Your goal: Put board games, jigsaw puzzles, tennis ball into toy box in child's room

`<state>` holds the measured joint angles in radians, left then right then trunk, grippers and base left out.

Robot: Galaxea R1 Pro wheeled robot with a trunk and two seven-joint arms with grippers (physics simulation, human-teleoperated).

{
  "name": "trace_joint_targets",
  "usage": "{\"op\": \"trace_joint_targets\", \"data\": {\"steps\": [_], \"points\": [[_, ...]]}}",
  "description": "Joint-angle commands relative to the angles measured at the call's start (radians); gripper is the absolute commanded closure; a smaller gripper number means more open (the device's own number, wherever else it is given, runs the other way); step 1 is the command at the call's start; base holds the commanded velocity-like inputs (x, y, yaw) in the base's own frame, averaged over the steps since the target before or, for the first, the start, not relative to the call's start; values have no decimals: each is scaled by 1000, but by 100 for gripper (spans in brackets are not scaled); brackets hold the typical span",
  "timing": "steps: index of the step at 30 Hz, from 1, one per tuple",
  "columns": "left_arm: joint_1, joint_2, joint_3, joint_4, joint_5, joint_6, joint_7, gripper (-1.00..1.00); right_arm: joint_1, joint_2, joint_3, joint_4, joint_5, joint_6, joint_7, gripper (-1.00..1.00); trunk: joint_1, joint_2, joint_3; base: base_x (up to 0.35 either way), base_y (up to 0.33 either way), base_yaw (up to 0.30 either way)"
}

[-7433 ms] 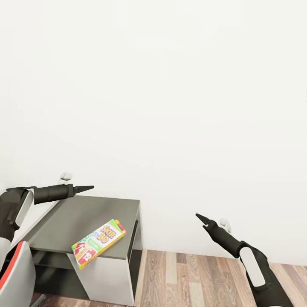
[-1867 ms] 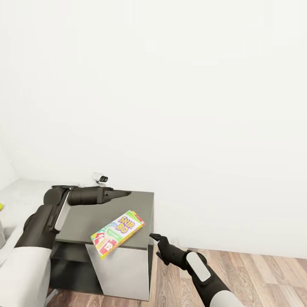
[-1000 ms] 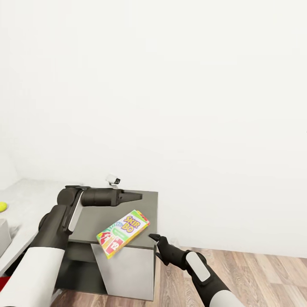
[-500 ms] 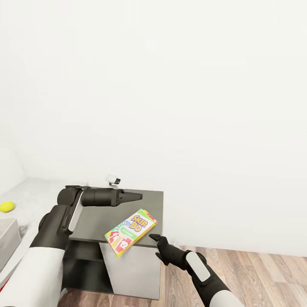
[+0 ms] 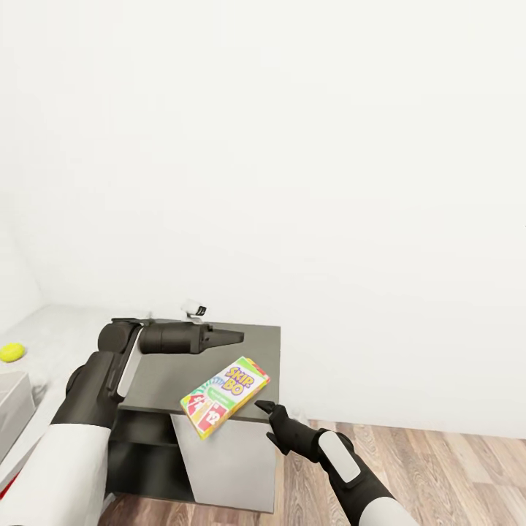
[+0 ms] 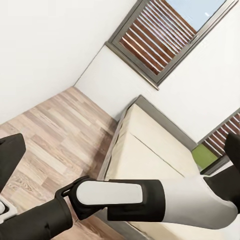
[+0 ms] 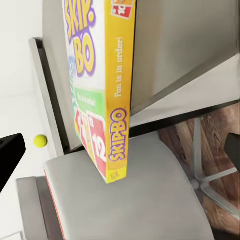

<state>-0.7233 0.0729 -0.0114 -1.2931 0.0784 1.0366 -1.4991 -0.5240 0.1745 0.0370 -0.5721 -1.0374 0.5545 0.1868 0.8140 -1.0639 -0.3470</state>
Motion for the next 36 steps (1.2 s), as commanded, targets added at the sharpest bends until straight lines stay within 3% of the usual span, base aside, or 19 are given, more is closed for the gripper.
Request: {"op": "trace_joint_targets", "data": {"steps": [1, 31, 36], "points": [[-1, 1, -1, 0, 3, 11, -1, -100, -1, 0, 0, 0, 0, 2, 2, -100, 4, -8, -4, 0, 0, 0], [-1, 1, -1, 0, 3, 11, -1, -100, -1, 0, 0, 0, 0, 2, 2, -100, 119, -218, -98, 0, 0, 0], [-1, 1, -1, 0, 3, 11, -1, -100, -1, 0, 0, 0, 0, 3, 3, -100, 119, -218, -98, 0, 0, 0]]}}
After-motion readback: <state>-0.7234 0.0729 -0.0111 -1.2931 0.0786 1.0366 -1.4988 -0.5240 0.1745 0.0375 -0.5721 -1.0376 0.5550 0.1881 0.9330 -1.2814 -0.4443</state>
